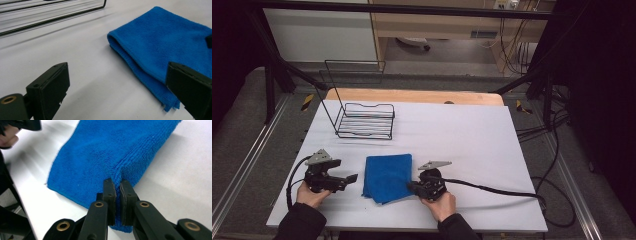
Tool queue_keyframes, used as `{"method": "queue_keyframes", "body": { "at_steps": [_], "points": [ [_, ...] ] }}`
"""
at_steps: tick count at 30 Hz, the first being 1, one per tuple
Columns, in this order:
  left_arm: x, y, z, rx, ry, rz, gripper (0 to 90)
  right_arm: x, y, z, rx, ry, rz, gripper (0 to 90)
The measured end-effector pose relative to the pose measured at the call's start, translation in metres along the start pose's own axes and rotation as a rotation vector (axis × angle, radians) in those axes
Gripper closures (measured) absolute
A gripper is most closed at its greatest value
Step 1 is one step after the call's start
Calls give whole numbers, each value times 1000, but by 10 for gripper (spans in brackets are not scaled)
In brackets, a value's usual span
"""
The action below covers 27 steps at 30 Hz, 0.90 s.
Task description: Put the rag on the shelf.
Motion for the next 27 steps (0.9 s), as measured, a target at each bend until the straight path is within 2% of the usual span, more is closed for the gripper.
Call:
{"method": "queue_keyframes", "body": {
  "at_steps": [3,6,10,13,16,19,21,25,27],
  "points": [
    [0,-1,0,1,-1,-1,56,6,4,2,20,17,11,849],
    [0,-1,0,0,0,-1,55,9,-5,9,81,24,-8,800],
    [-1,-1,1,2,3,-2,55,5,-9,4,69,-18,-35,560],
    [-5,-1,0,1,-2,-14,55,-3,-12,-6,82,-57,-93,352],
    [-14,-1,-2,-1,-11,-29,55,-11,-16,-14,93,-63,-159,222],
    [-25,-3,-2,9,-24,-58,55,-20,-23,-21,107,-78,-198,161],
    [-31,-4,1,5,-16,-66,62,-26,-26,-26,103,-95,-200,134],
    [-40,0,14,-43,24,-85,118,-35,-36,-33,132,-120,-207,76],
    [-44,2,22,-43,34,-113,177,-35,-41,-35,136,-129,-201,62]
  ]
}}
Point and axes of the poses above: each handheld gripper's, and its own axes: z roughly forward along the jaws, x roughly out of its underside, y roughly to its left, the point moved 9 cm from there along z, roughly forward along the jaws, and after that the axes turned 12 degrees about y, right-handed, at the moved point
